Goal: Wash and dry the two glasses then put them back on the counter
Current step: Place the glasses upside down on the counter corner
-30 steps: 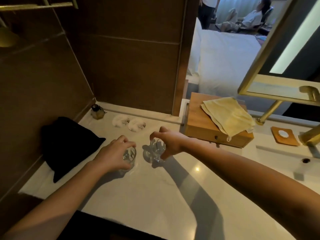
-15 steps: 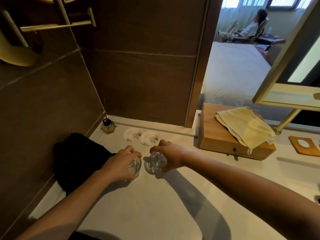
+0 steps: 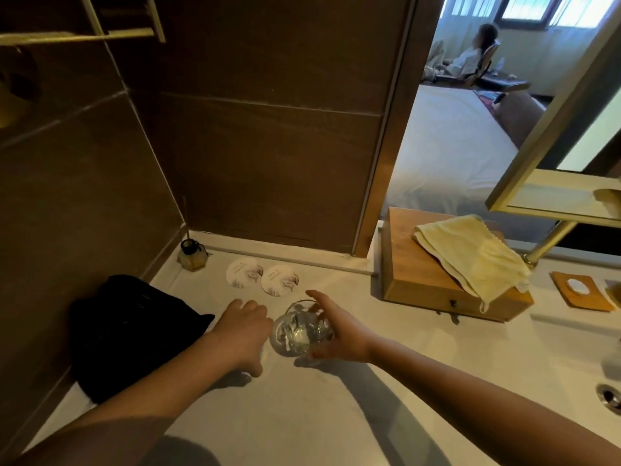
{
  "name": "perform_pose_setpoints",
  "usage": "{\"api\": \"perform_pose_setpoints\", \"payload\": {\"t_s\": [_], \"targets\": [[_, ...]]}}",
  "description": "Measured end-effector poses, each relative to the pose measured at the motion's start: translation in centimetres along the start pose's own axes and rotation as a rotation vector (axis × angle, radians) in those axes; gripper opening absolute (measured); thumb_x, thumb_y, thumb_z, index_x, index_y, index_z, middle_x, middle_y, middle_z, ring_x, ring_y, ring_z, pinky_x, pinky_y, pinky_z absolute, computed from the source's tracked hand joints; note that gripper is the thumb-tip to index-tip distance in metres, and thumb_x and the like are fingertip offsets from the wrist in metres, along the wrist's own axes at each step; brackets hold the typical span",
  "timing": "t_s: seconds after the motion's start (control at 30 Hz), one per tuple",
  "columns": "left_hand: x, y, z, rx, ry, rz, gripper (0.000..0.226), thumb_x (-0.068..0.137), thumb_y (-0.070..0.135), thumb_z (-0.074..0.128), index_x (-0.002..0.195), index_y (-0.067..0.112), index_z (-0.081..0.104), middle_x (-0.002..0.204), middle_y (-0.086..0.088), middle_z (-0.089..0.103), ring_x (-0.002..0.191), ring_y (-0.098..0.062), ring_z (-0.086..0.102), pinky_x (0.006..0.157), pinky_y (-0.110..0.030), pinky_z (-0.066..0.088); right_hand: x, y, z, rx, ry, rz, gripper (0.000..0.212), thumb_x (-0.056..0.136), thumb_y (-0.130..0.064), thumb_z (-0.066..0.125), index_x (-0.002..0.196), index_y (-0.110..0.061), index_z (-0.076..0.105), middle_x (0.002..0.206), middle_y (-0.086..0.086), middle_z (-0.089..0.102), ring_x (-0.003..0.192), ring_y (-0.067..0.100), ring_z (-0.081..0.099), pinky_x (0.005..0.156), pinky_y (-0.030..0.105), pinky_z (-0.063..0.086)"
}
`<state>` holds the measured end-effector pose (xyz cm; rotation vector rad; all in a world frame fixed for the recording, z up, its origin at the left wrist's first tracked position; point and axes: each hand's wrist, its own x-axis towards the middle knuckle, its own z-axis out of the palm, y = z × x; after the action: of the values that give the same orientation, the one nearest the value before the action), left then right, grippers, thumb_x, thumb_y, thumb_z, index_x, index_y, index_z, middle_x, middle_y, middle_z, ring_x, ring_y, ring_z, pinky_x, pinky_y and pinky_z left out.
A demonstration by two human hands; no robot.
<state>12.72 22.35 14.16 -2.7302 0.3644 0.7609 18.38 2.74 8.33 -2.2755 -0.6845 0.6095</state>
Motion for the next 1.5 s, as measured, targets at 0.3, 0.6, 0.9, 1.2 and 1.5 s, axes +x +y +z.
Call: {"api": "perform_pose_setpoints", "payload": {"t_s": [0.3, 0.6, 0.9, 1.2, 1.5], "targets": [[4.8, 1.2, -4.1, 0.249, -0.402, -0.075, 0.074, 0.083, 0.058, 0.057, 0.136, 0.009, 0.042, 0.139, -0.012, 0.046, 0.126, -0.032, 0.047, 0.102, -0.043, 0.039, 0.5, 1.6, 3.5, 0.199, 0.165, 0.092, 0.099, 0.049, -0.057, 0.082, 0.133, -0.031, 0.037, 0.122, -0.011, 0.055, 0.112, 0.01, 0.054, 0.093, 0.03, 0.052], [8.0, 1.9, -1.8, 0.447, -0.649, -0.163, 0.038, 0.085, 0.041, 0.065, 0.095, 0.005, 0.055, 0.125, -0.011, 0.06, 0.117, -0.033, 0.059, 0.091, -0.046, 0.052, 0.6, 2.1, 4.9, 0.284, 0.257, 0.087, 0.08, 0.051, -0.052, 0.084, 0.12, -0.037, 0.045, 0.111, -0.014, 0.058, 0.102, 0.007, 0.06, 0.082, 0.032, 0.057], [6.8, -4.5, -2.0, -0.302, -0.592, -0.128, 0.046, 0.07, 0.049, 0.073, 0.089, 0.008, 0.063, 0.088, -0.006, 0.064, 0.077, -0.022, 0.062, 0.08, -0.034, 0.052, 0.7, 1.2, 1.9, 0.447, 0.218, 0.088, 0.064, 0.06, -0.036, 0.084, 0.113, -0.029, 0.05, 0.112, -0.004, 0.059, 0.101, 0.014, 0.061, 0.079, 0.026, 0.057], [6.0, -12.5, 2.8, -1.121, 0.161, -0.162, 0.06, 0.048, 0.05, 0.084, 0.097, 0.033, 0.055, 0.111, 0.003, 0.064, 0.105, -0.016, 0.06, 0.094, -0.039, 0.051, 3.3, -0.9, -4.4, 0.652, 0.197, 0.184, 0.043, 0.074, -0.041, 0.076, 0.11, -0.026, 0.057, 0.108, 0.005, 0.065, 0.094, 0.018, 0.067, 0.08, 0.031, 0.058], [9.4, -11.3, 3.9, -1.634, 0.757, -0.35, 0.061, 0.07, 0.002, 0.08, 0.119, 0.015, 0.046, 0.12, -0.008, 0.056, 0.109, -0.024, 0.056, 0.075, -0.025, 0.052, 10.4, -3.6, -8.0, -0.273, 0.067, 0.065, 0.074, 0.075, -0.051, 0.074, 0.134, -0.015, 0.048, 0.133, 0.007, 0.047, 0.123, 0.028, 0.049, 0.096, 0.036, 0.046]]}}
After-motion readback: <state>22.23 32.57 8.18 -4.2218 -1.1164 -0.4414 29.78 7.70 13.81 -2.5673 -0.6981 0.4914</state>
